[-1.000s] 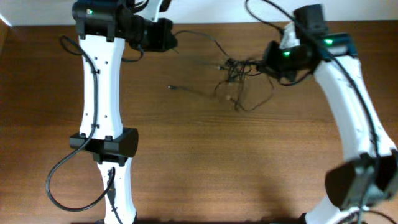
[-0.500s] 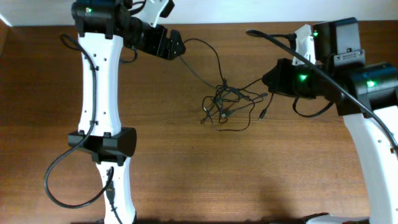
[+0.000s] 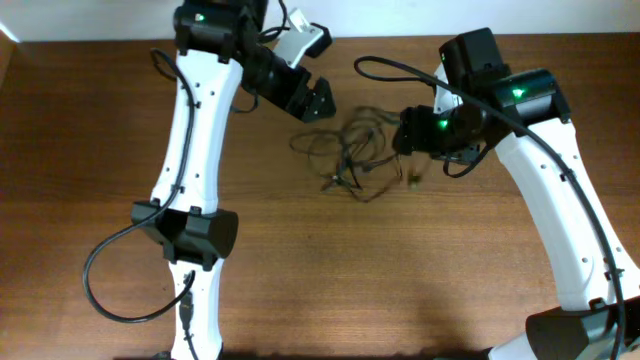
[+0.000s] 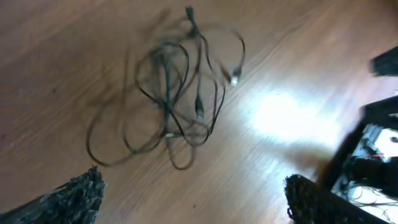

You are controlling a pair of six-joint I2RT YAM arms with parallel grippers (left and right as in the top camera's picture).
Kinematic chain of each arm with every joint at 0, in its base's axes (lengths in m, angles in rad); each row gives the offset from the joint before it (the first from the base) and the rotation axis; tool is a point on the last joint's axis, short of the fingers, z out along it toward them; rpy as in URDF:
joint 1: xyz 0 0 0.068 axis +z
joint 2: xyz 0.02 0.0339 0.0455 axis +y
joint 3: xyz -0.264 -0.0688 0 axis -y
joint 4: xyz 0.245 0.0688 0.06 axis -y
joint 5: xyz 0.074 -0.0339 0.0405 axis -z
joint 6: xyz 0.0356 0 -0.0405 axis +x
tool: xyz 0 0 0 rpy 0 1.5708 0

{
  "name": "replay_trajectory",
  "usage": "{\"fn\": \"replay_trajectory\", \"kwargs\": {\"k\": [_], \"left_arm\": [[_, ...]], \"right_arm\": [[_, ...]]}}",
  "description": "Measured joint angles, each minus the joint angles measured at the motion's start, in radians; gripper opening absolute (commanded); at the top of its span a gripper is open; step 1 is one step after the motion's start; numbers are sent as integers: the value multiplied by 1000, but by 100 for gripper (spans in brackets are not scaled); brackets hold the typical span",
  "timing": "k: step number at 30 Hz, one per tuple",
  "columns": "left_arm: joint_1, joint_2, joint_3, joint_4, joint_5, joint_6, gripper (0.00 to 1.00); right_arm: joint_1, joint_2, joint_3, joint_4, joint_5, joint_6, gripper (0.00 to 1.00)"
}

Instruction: Untangle cables

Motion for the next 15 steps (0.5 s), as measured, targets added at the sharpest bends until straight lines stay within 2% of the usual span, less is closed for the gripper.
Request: {"fn": "replay_trajectory", "kwargs": {"k": [1, 2, 4, 5, 6, 8, 11, 12, 15], "left_arm": [[-11, 0, -11, 0, -60, -31, 75], [-21, 0, -28, 0, -119, -64, 70], [-40, 0, -76, 33, -152, -101, 69], [-60, 0, -135, 97, -166, -112, 66], [-80, -2, -214, 210, -174, -128, 65], [-93, -13, -391, 539, -188, -191, 63], [-96, -3, -605, 787, -200, -235, 60], [-107, 0, -657, 818, -203, -240, 57], [-169, 45, -668, 844, -211, -247, 46]], "right_arm": [[0, 0, 0, -1, 8, -1, 86], [-14, 0, 0, -2, 23, -3, 86], [-103, 2, 0, -2, 21, -20, 87], [-201, 4, 0, -2, 12, -44, 87], [-262, 5, 0, -4, 10, -57, 87], [-287, 5, 0, -15, 4, -69, 87], [-287, 5, 0, -22, -3, -79, 87], [-287, 5, -1, -27, -4, -82, 86], [-287, 5, -43, -29, -6, -86, 87]]}}
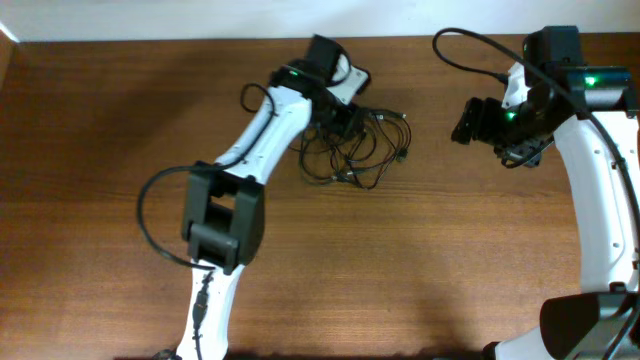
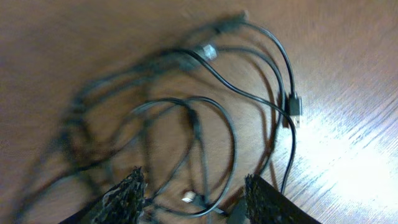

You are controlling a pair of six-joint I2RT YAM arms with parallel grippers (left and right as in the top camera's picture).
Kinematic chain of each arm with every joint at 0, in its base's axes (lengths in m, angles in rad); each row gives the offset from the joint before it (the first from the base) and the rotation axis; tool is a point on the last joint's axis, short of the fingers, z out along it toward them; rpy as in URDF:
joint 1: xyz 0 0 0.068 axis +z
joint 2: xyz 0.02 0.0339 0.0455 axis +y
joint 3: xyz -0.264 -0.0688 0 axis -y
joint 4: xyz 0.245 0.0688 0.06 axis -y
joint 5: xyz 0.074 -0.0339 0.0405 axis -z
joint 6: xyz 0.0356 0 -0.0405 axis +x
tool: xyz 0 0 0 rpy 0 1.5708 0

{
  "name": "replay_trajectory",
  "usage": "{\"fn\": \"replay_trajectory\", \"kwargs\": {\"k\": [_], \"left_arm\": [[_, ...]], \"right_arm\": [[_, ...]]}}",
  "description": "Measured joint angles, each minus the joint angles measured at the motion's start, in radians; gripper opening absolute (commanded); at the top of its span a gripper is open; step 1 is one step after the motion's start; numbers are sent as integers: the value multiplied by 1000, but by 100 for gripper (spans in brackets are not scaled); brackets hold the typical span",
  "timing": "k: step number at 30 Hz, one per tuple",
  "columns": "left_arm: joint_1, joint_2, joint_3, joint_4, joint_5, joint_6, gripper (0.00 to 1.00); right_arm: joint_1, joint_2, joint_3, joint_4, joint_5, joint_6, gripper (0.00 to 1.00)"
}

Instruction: Untangle cables

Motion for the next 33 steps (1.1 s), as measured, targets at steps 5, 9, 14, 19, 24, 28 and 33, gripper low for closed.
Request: {"fn": "replay_trajectory", "kwargs": {"k": [5, 9, 14, 19, 24, 28, 33], "left_arm": [[-80, 105, -1, 19, -103, -42, 41], [-82, 117, -2, 43, -180, -90, 43], [-89, 117, 2, 15, -239, -101, 44], [-141, 129, 202, -192, -262, -100, 54], [-138, 182, 232, -140, -382, -96, 48], [-136, 236, 237, -130, -396, -92, 40], [-136, 247, 273, -193, -406, -86, 0]], "right_arm": [[0, 0, -43, 0, 0, 1, 86], [0, 0, -66, 10, 0, 0, 86], [0, 0, -72, 17, 0, 0, 86], [0, 0, -73, 25, 0, 0, 86], [0, 0, -73, 25, 0, -5, 87], [0, 0, -73, 25, 0, -14, 86], [0, 0, -74, 26, 0, -36, 87]]}}
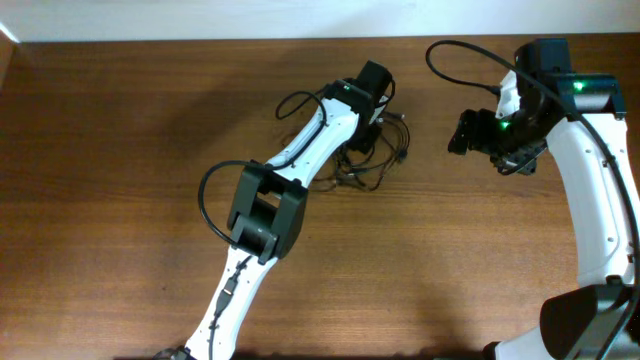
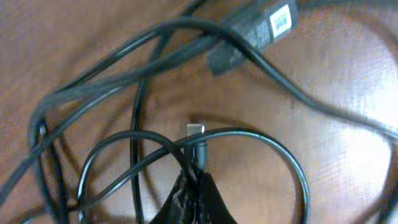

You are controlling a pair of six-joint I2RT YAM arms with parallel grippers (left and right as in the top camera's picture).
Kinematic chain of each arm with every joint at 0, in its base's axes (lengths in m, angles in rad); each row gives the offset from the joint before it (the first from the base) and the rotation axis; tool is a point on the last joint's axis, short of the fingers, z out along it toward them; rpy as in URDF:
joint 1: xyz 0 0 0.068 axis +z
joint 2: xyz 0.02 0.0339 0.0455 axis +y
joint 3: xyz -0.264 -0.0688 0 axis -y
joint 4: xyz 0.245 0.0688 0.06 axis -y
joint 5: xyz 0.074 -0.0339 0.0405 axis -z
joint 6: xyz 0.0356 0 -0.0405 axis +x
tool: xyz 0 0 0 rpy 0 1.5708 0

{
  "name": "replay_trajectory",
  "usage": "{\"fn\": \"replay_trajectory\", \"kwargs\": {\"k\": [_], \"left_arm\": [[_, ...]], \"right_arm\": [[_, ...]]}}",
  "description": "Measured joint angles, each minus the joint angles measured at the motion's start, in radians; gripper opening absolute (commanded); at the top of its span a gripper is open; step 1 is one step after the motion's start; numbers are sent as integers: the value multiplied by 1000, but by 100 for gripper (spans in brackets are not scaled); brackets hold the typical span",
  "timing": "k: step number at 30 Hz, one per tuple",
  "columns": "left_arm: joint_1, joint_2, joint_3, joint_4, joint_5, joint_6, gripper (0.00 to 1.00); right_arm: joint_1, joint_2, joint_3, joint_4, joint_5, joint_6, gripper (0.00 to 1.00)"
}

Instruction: Untangle cables

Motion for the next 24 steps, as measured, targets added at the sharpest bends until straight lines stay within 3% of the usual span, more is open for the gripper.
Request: {"fn": "replay_trajectory", "kwargs": {"k": [3, 5, 7, 8, 13, 14, 17, 19, 24], "left_arm": [[1, 31, 297, -246, -6, 0, 0], [1, 33, 617, -432, 3, 0, 0], [2, -8, 806, -510, 42, 0, 0], [4, -52, 813, -534, 61, 0, 0], [50, -211, 814, -580, 181, -38, 0], [84, -317, 816, -597, 261, -61, 0], [137, -378, 818, -610, 423, -80, 0], [154, -378, 819, -617, 509, -84, 0], [181, -378, 819, -591, 696, -87, 0]], "right_arm": [[0, 0, 0, 4, -24, -11, 86], [0, 0, -1, 21, -135, -56, 85], [0, 0, -3, 76, -262, -85, 75], [1, 0, -5, 130, -370, -99, 71], [84, 0, -8, 380, -599, -15, 71], [110, 0, -10, 443, -608, 54, 72], [191, 0, -9, 594, -548, 229, 72], [236, 0, -10, 691, -523, 293, 82], [270, 2, -10, 805, -481, 403, 82]]}}
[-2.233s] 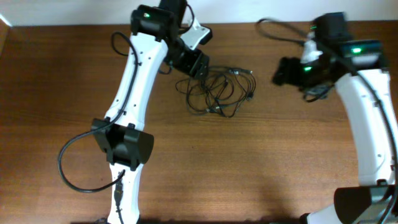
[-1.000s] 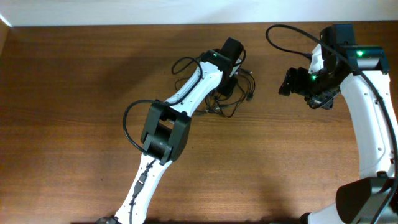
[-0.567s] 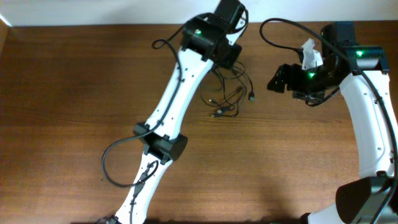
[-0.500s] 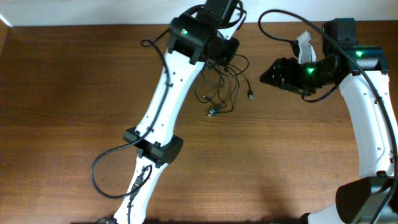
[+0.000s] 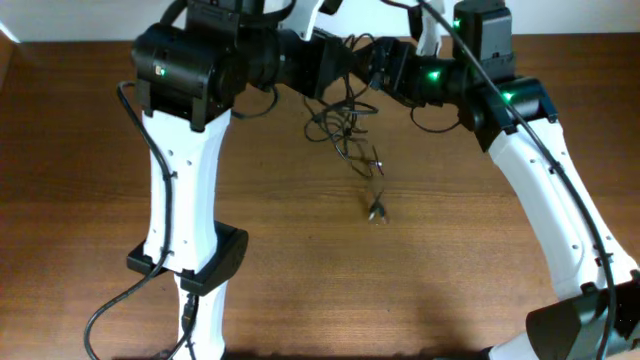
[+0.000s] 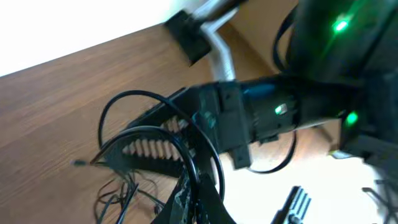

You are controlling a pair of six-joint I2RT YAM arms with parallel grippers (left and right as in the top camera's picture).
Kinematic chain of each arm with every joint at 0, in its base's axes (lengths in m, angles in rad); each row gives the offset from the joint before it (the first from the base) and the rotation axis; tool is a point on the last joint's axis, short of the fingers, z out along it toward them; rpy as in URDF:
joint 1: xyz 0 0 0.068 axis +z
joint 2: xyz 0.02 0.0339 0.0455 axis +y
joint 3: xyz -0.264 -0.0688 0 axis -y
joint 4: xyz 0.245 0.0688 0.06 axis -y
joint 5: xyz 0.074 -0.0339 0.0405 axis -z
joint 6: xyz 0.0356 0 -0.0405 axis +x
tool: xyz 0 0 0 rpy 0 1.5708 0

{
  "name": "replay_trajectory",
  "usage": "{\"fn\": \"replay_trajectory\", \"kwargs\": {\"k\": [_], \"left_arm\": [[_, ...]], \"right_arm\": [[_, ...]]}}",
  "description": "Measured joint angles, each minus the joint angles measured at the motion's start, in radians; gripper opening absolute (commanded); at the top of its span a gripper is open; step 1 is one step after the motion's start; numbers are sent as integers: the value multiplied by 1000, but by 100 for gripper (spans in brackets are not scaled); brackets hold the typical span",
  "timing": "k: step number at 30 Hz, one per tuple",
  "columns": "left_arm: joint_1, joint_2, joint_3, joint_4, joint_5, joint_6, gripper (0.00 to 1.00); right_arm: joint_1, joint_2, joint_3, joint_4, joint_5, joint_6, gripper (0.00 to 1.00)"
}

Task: Untangle cables
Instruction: 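Grasp cables with both grippers and pull them far apart sideways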

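A tangle of thin black cables (image 5: 340, 125) hangs in the air above the brown table (image 5: 470, 290). One strand trails down to a connector end (image 5: 377, 208). My left gripper (image 5: 343, 50) is raised high and shut on a black cable; the wrist view shows its fingers (image 6: 198, 198) pinched on a cable loop (image 6: 214, 163), with the hanging tangle (image 6: 124, 193) below. My right gripper (image 5: 385, 65) is just to the right of it, at the same height. In the left wrist view the right gripper (image 6: 98, 160) points left with cable loops around it. Its jaw state is unclear.
The left arm's base (image 5: 190, 262) stands at the front left, and its white upper link rises over the table's left half. The right arm (image 5: 545, 200) spans the right side. A white wall (image 5: 90, 20) borders the table's far edge.
My left gripper was low on the table, shut on a cable in the pile. Now it is raised high with the tangle hanging from it. My right gripper has moved left, close beside it.
At first both grippers hovered beside the cable pile, the left one open. Then the left gripper was open low over the pile, with the right drawn back. Later it was shut on a cable strand. Now the bundle hangs lifted, both grippers together.
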Motion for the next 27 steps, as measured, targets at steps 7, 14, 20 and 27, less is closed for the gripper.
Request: {"fn": "replay_trajectory", "kwargs": {"k": [7, 14, 20, 27], "left_arm": [[230, 0, 0, 145, 403, -147, 0], [417, 0, -5, 82, 302, -249, 0], [381, -6, -152, -66, -355, -238, 0], [393, -11, -275, -29, -725, -237, 0]], "right_arm": [[101, 86, 0, -39, 50, 13, 14], [98, 66, 27, -357, 177, -171, 4], [99, -55, 30, -595, 525, -240, 4], [-217, -185, 16, -772, 663, -260, 4]]}}
